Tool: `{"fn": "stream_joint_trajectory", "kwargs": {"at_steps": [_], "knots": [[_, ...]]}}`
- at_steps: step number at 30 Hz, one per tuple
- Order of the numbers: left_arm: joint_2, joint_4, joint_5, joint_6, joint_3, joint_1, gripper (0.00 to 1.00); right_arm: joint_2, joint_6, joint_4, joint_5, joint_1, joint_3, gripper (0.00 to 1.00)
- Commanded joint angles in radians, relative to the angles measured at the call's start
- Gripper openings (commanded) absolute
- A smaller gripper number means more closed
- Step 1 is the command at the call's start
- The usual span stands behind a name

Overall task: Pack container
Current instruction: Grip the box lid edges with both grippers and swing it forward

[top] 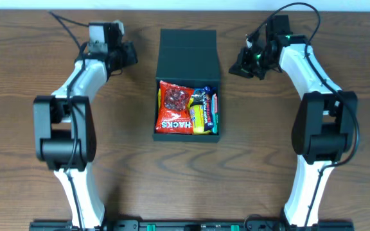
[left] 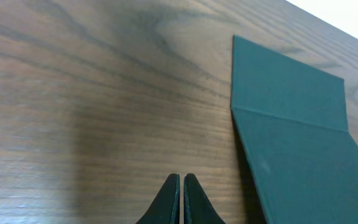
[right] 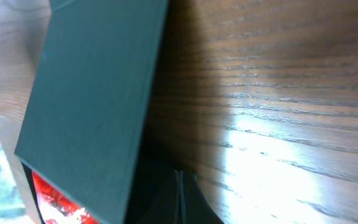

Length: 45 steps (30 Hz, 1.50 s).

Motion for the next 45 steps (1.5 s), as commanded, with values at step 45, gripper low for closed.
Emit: {"fn": "stream_joint_trajectory", "kwargs": {"at_steps": [45], "knots": [[0.101, 0.232, 0.566, -0.089, 0.06, -0.053, 0.06, 0.107, -0.201, 0.159, -0.573, -0.035, 0.045, 0.02]]}}
